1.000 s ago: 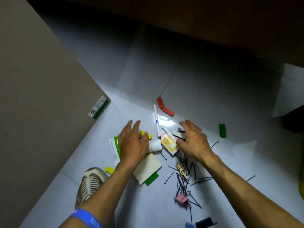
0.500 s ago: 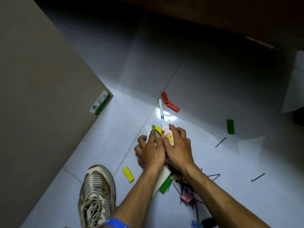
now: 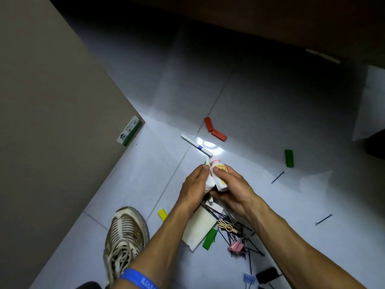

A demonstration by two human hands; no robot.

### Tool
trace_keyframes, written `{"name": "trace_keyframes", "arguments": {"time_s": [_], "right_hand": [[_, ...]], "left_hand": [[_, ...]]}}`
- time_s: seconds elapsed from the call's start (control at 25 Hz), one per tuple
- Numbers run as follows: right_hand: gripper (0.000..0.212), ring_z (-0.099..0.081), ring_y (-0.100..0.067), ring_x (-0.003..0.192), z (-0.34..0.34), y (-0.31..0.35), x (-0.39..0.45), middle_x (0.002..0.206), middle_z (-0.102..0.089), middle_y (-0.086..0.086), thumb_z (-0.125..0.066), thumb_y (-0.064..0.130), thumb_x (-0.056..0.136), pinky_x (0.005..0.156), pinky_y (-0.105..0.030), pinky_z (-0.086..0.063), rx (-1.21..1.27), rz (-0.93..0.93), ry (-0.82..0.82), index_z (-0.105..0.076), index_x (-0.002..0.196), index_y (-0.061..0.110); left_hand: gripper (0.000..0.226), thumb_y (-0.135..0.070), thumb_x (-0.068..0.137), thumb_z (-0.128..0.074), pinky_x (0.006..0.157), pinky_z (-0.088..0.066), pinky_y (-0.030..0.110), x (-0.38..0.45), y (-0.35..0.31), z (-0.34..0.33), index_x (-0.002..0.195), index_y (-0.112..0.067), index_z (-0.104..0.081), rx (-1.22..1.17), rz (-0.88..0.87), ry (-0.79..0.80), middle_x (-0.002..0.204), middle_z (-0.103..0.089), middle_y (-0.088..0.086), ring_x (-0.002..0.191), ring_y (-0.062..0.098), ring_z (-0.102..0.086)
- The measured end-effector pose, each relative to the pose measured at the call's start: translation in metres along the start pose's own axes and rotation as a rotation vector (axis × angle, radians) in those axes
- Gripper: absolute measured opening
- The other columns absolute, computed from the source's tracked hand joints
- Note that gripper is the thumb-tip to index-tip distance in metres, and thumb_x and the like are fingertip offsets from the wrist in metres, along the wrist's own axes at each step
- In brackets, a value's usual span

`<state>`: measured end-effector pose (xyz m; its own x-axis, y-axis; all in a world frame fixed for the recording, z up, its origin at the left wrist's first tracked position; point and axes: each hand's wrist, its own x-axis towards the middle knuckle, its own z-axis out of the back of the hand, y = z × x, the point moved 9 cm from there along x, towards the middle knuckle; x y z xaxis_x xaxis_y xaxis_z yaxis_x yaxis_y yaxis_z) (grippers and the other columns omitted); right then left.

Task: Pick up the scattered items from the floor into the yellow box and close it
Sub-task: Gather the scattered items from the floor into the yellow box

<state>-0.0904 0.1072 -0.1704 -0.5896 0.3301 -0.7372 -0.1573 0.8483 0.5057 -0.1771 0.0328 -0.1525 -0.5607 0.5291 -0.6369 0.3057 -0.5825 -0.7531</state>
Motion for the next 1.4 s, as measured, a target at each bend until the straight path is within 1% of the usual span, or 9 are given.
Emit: {"name": "trace_keyframes", "arguments": {"time_s": [0.24,0.4,0.6,0.76,0.92,1.0,1.12,1.24,1.4], "right_hand": [[0.02,-0.064,-0.019,0.065,-0.011,0.068,-0.064,0.089,-0.071,-0.009,-0.059,0.017,0.094,0.052,-0.03,-0.048,-0.01,0.152,0.042,-0.065,0.113,0.017],[0.017,-0.057,-0.014,0.06,0.012,0.122,-0.14,0.083,-0.065,-0.005,-0.057,0.024,0.093,0.05,-0.027,-0.038,-0.022,0.275,-0.024,-0.067,0.107,0.021],[0.018,-0.056,-0.013,0.05,0.118,0.161,-0.26,0.068,-0.064,-0.004,-0.056,0.027,0.093,0.038,-0.022,-0.035,0.147,0.384,-0.175,-0.067,0.103,0.015],[0.014,-0.051,-0.014,0.042,0.212,0.193,-0.328,0.06,-0.057,-0.005,-0.05,0.022,0.094,0.034,-0.018,-0.032,0.286,0.487,-0.342,-0.06,0.096,0.013],[0.024,-0.062,-0.023,0.06,0.304,0.24,-0.378,0.078,-0.067,-0.01,-0.049,0.025,0.095,0.045,-0.028,-0.046,0.302,0.588,-0.578,-0.062,0.109,0.011],[0.04,-0.063,-0.031,0.101,0.344,0.257,-0.398,0.117,-0.064,-0.01,-0.047,0.031,0.098,0.075,-0.041,-0.052,-0.124,0.558,-0.846,-0.055,0.133,0.014],[0.071,-0.025,-0.032,0.144,0.368,0.241,-0.39,0.16,-0.023,-0.003,-0.054,0.044,0.093,0.11,-0.043,-0.031,-0.838,0.408,-1.035,-0.022,0.154,0.028],[0.098,0.001,-0.042,0.148,0.382,0.193,-0.347,0.165,0.008,0.0,-0.056,0.063,0.084,0.115,-0.06,-0.016,-1.06,0.201,-1.018,0.008,0.153,0.039],[0.08,0.017,-0.04,0.147,0.39,0.208,-0.301,0.163,0.017,0.008,-0.042,0.059,0.091,0.112,-0.069,-0.005,-1.142,0.291,-1.001,0.009,0.151,0.045]], "left_hand": [[0.04,-0.06,0.091,-0.041,0.085,-0.056,0.041,-0.045,-0.075,-0.025,0.108,-0.038,-0.07,-0.127,-0.082,-0.001,0.104,-0.074,-0.003,0.099,0.021,-0.069],[0.064,-0.075,0.089,-0.034,0.066,-0.049,0.03,-0.094,-0.123,-0.078,0.11,-0.028,-0.071,-0.223,0.057,0.22,0.101,-0.075,0.008,0.079,0.021,-0.068],[0.085,-0.085,0.082,-0.026,0.061,-0.056,0.034,-0.173,-0.156,-0.207,0.085,-0.017,-0.078,-0.129,0.165,0.456,0.084,-0.076,0.012,0.064,0.025,-0.073],[0.085,-0.082,0.086,-0.025,0.055,-0.058,0.04,-0.22,-0.181,-0.329,0.097,-0.01,-0.071,-0.117,0.212,0.623,0.082,-0.074,0.017,0.062,0.029,-0.072],[0.066,-0.065,0.097,-0.031,0.076,-0.058,0.046,-0.232,-0.212,-0.418,0.127,-0.012,-0.058,0.022,0.008,0.563,0.117,-0.067,0.018,0.098,0.034,-0.067],[0.057,-0.052,0.1,-0.036,0.101,-0.047,0.05,-0.22,-0.223,-0.435,0.142,-0.014,-0.044,0.455,-0.335,0.456,0.141,-0.052,0.014,0.125,0.033,-0.052],[0.064,-0.044,0.098,-0.044,0.119,-0.016,0.055,-0.217,-0.201,-0.455,0.155,-0.026,-0.02,1.1,-0.859,0.483,0.164,-0.015,0.002,0.149,0.027,-0.015],[0.068,-0.055,0.099,-0.029,0.117,0.004,0.058,-0.199,-0.148,-0.46,0.156,-0.032,-0.001,1.374,-0.933,0.568,0.165,0.012,-0.006,0.148,0.021,0.023],[0.066,-0.052,0.1,-0.027,0.119,0.0,0.054,-0.191,-0.135,-0.457,0.156,-0.033,0.002,1.312,-1.031,0.539,0.163,0.02,-0.008,0.143,0.018,0.034]]}}
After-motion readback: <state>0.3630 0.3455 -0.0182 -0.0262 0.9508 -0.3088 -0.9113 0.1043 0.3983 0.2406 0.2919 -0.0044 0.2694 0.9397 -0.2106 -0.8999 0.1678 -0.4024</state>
